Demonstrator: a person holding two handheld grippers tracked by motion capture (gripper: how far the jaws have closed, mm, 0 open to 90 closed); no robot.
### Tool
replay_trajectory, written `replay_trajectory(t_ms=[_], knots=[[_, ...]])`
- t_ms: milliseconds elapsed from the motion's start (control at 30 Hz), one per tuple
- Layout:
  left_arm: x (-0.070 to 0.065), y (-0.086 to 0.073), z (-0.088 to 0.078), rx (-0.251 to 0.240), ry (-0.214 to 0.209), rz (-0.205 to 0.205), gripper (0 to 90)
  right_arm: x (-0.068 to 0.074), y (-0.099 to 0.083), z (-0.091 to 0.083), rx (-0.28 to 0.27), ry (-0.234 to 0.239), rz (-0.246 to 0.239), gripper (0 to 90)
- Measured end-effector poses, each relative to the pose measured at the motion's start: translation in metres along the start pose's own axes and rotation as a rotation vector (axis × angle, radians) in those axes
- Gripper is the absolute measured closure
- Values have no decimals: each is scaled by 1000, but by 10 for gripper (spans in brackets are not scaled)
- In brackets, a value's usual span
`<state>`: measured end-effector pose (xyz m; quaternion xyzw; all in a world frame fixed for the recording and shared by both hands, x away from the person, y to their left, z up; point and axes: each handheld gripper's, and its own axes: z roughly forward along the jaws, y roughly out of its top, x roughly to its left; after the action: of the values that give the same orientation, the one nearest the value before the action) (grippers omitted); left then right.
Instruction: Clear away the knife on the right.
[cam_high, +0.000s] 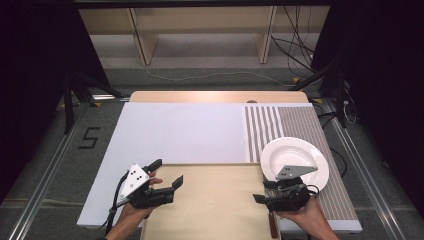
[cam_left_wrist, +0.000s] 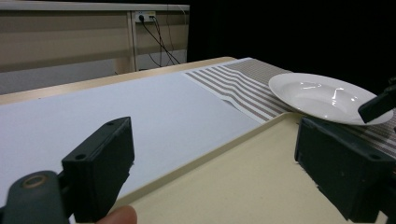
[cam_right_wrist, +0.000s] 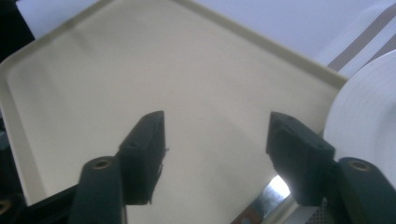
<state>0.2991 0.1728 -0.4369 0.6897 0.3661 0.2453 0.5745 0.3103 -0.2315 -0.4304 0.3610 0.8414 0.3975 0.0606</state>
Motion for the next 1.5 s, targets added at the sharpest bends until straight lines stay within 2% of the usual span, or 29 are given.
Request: replay_trajectory(t_ms=[100,333,833,1267,1500], knots=[[0,0,0,-2,-1,1,118,-1,1,-5,-74,-3,18,299],[-1,0,0,-2,-2,1,119,-2,3,-12,-166,12,22,254],[0,0,0,0,-5,1,119,-1,5,-27,-298,15,7,156],[-1,2,-1,-5,-9,-1,119,-2,0,-39,-366,2,-8,107],[-1,2,-2,-3,-17,3,119,-3,-4,-45,-414,7,12,86]])
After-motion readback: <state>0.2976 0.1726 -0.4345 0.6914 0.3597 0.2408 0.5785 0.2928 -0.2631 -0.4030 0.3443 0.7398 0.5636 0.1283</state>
